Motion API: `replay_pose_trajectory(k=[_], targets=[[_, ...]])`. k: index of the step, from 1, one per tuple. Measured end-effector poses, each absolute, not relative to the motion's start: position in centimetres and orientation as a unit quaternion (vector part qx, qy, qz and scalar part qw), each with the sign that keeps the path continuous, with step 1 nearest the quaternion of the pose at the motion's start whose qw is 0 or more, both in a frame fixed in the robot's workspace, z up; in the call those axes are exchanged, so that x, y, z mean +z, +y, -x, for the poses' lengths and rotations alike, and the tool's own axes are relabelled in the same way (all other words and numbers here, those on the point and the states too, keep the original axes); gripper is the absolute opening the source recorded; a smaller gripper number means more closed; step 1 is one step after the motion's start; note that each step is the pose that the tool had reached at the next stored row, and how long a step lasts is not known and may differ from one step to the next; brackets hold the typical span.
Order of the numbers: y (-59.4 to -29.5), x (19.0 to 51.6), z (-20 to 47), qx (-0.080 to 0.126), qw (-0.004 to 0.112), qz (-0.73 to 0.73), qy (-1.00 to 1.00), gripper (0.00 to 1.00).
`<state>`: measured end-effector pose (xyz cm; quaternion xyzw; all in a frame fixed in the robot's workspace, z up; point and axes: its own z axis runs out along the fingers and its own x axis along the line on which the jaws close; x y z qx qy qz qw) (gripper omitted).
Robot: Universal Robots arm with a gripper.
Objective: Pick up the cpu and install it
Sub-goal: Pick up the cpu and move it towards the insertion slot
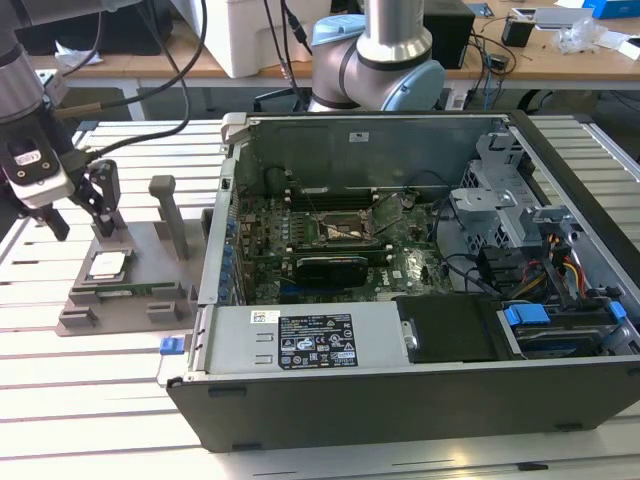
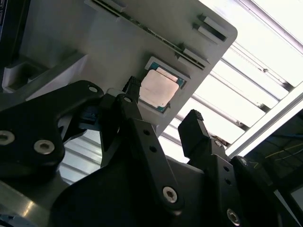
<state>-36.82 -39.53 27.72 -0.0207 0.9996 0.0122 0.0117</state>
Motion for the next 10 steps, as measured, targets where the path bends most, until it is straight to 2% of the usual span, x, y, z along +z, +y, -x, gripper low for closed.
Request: replay_pose_trajectory(k=[10], targets=[[-39.53, 27.16, 36.82, 0.012, 0.012, 0.021, 1.0, 0.6]])
